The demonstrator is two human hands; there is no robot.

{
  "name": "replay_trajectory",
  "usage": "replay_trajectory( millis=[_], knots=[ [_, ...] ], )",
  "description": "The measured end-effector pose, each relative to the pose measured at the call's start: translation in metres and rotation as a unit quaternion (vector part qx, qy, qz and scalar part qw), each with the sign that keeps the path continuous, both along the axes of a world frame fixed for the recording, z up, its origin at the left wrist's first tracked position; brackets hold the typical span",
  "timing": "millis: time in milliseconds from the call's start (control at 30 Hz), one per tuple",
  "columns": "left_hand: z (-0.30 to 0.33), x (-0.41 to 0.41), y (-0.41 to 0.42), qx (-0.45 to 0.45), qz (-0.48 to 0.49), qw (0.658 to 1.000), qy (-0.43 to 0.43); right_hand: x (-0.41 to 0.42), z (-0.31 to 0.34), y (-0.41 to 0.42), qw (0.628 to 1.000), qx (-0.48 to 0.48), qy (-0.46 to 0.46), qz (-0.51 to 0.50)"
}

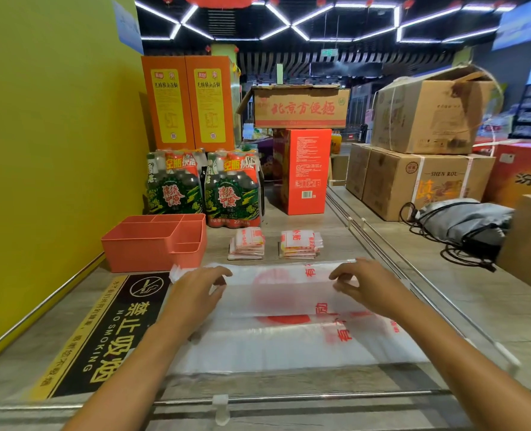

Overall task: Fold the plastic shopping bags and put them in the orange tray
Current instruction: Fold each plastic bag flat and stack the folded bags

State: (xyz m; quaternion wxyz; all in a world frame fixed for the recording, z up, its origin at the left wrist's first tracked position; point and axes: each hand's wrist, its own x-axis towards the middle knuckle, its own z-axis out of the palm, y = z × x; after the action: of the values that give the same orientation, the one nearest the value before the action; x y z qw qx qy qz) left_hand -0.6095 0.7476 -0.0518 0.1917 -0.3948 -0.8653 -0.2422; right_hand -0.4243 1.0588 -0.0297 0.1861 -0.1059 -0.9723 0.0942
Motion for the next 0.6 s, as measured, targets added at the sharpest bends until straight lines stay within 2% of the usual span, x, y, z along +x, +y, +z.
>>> replay_trajectory(
  millis=[100,200,267,333,400,500,600],
  knots=[
    [-0.009,-0.007,0.002,-0.009,0.010,0.999,0.036,-0.009,-0.017,0.000,0.999,0.028,0.034,-0.030],
    [-0.018,-0.006,0.010,-0.038,-0.064,0.994,0.076,-0.013,-0.030,-0.011,0.998,0.060,0.009,-0.025],
    [-0.018,0.006,0.015,-0.053,-0.138,0.988,0.035,-0.014,-0.034,-0.020,0.995,0.095,0.023,0.025],
    [-0.022,0.019,0.020,-0.100,-0.174,0.979,-0.016,-0.012,-0.035,-0.029,0.994,0.060,0.022,0.092],
    [-0.028,0.023,0.025,-0.180,-0.179,0.966,-0.044,-0.009,-0.039,-0.036,0.991,0.008,-0.029,0.129],
    [-0.036,0.014,0.026,-0.203,-0.167,0.960,-0.098,-0.011,-0.046,-0.036,0.985,-0.011,-0.118,0.128],
    [-0.040,0.009,0.025,-0.196,-0.162,0.960,-0.121,-0.012,-0.045,-0.035,0.981,-0.043,-0.145,0.118]
  ],
)
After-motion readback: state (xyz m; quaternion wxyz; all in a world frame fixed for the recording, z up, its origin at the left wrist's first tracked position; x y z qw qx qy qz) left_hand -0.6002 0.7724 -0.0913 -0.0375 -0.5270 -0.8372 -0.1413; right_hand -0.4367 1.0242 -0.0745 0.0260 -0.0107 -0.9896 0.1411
